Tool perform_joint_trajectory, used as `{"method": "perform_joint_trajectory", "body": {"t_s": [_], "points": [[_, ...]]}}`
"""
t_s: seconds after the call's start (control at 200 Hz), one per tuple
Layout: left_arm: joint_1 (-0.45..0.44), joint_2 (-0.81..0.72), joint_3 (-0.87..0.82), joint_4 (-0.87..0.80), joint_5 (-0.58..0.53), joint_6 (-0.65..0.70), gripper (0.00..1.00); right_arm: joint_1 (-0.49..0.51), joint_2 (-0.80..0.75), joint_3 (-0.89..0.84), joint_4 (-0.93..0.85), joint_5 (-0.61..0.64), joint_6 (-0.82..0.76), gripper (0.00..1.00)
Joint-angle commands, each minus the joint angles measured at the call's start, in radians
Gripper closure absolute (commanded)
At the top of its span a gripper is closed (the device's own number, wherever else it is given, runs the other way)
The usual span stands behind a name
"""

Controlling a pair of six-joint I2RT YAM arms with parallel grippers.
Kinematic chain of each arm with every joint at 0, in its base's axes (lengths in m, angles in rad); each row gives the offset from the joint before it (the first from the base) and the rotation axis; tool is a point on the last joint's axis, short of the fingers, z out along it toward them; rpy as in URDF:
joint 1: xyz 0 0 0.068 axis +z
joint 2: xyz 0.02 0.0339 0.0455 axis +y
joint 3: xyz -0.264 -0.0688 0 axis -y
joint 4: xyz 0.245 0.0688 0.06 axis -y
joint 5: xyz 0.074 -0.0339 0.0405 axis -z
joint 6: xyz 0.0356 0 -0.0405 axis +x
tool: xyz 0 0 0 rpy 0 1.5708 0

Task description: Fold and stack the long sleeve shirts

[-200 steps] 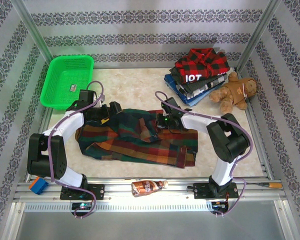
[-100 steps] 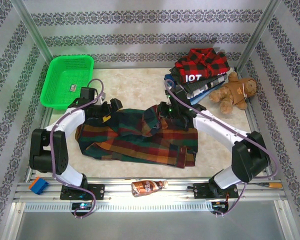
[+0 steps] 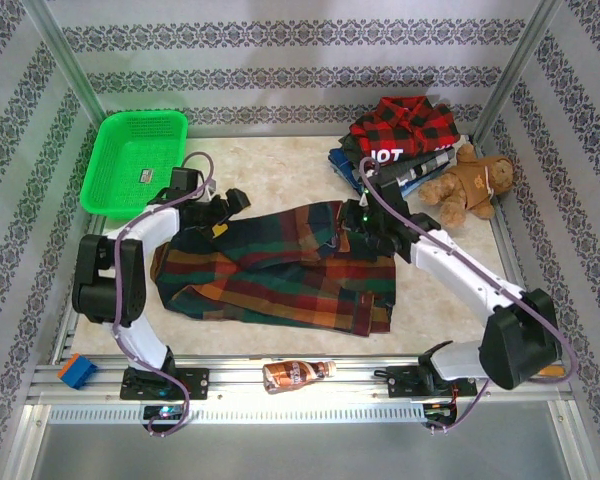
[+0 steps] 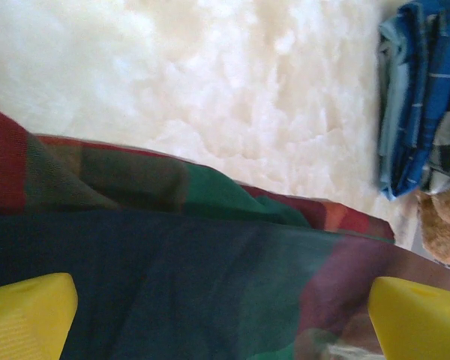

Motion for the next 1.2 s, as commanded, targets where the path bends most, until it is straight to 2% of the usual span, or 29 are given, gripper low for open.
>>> {"method": "perform_joint_trajectory", "body": {"t_s": [0.0,0.26,0.56,0.774,1.054,1.154,1.194], "points": [[-0.012,0.043,0.034,-0.005,-0.061,-0.020,0.00,-0.008,-0.030,-0.031,0.040,0.024,-0.027,1.00],[-0.012,0.121,0.078,-0.048,-0.129,0.033,0.00,-0.048,-0.010,-0.108,0.026,0.046,0.021,1.00],[-0.012,0.136,0.088,-0.086,-0.150,0.101,0.00,-0.110,0.025,-0.161,0.000,0.043,0.052,1.00],[-0.012,0.161,0.099,-0.080,-0.150,0.121,0.00,-0.164,0.134,-0.141,-0.016,0.016,0.040,1.00],[-0.011,0.187,0.134,-0.069,-0.165,0.145,0.00,-0.174,0.269,-0.127,-0.068,0.086,0.062,1.00],[-0.012,0.209,0.165,-0.068,-0.172,0.161,0.00,-0.179,0.312,-0.123,-0.071,0.107,0.066,0.92],[-0.012,0.220,0.182,-0.068,-0.174,0.169,0.00,-0.175,0.323,-0.109,-0.074,0.111,0.066,0.85]]}}
